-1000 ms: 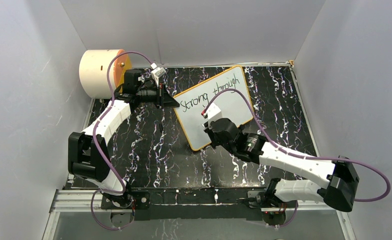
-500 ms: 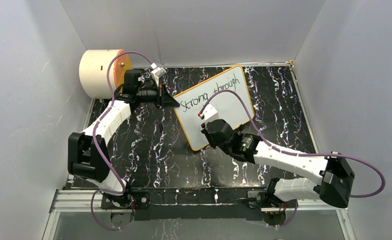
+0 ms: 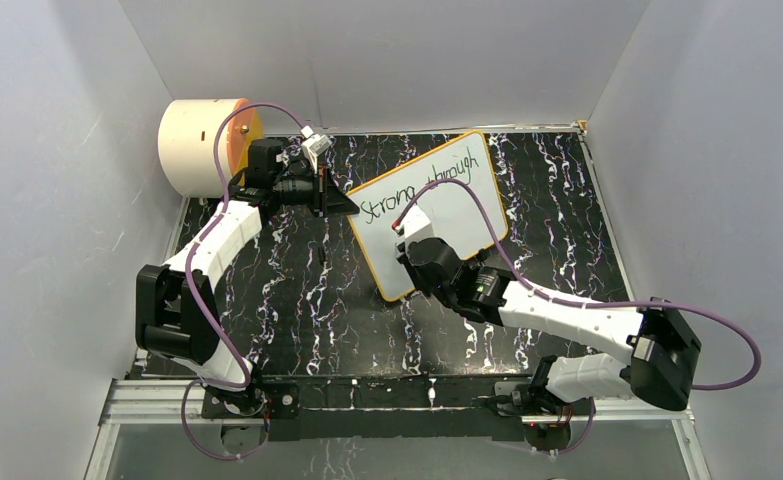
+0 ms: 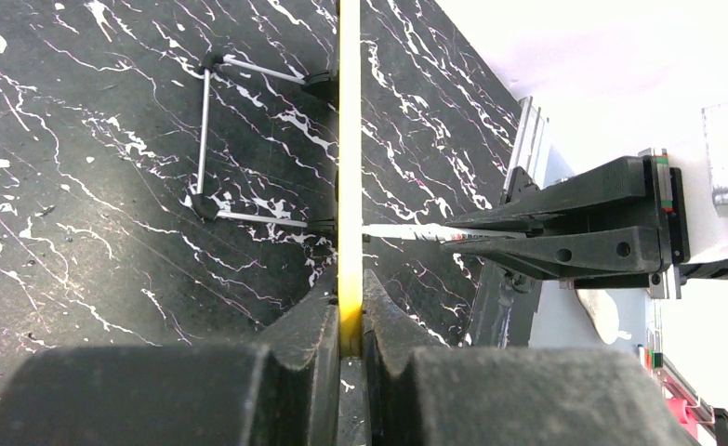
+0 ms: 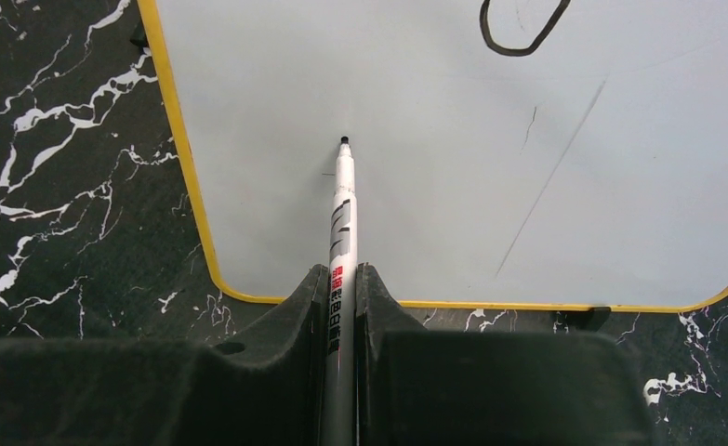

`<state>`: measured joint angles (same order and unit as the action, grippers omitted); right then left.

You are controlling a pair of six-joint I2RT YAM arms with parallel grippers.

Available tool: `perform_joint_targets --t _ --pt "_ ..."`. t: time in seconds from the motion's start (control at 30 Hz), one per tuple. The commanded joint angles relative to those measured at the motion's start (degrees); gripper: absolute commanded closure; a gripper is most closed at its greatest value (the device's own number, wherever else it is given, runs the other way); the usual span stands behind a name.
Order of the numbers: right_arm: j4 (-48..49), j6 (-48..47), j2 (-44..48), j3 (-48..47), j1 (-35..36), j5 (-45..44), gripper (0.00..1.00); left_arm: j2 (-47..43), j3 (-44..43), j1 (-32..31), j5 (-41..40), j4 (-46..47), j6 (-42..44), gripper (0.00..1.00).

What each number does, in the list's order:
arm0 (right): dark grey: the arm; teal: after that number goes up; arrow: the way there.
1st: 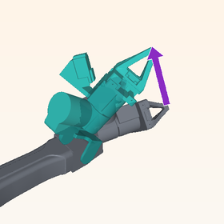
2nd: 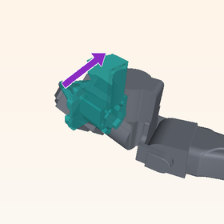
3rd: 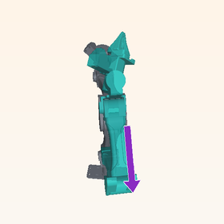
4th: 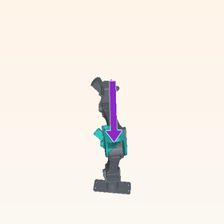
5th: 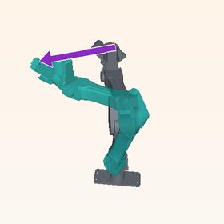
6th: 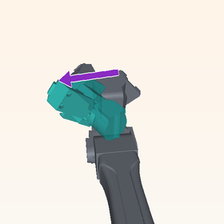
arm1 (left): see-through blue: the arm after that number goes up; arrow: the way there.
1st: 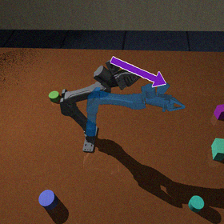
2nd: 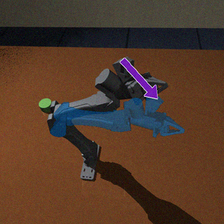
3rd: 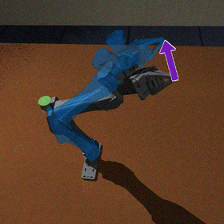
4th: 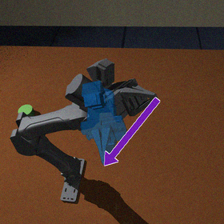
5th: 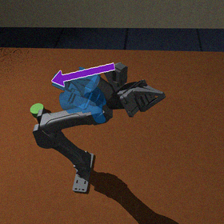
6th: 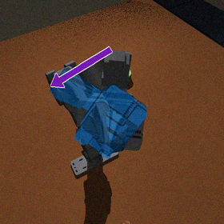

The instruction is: Write a sentence on the whiteboard

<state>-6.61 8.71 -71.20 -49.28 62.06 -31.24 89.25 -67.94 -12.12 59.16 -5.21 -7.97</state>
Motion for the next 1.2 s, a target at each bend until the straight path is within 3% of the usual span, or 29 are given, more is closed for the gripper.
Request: perform_joint_targets --t 0.0,0.67,1.17 --pt "2.85 -0.88 -1.14 -2.17 0.42 -1.36 1.0 -1.98 0.83 -0.14 0.13 -0.92 0.01 1.0" --pt "-0.23 -0.98 -0.46 -2.67 0.3 -6.97 1.0 -2.15 0.83 -0.1 0.15 -0.9 0.06 1.0" --pt "2.4 -3.72 2.82 -2.05 0.31 -2.64 1.0 -1.97 0.81 -0.09 -0.31 -0.88 0.06 1.0"
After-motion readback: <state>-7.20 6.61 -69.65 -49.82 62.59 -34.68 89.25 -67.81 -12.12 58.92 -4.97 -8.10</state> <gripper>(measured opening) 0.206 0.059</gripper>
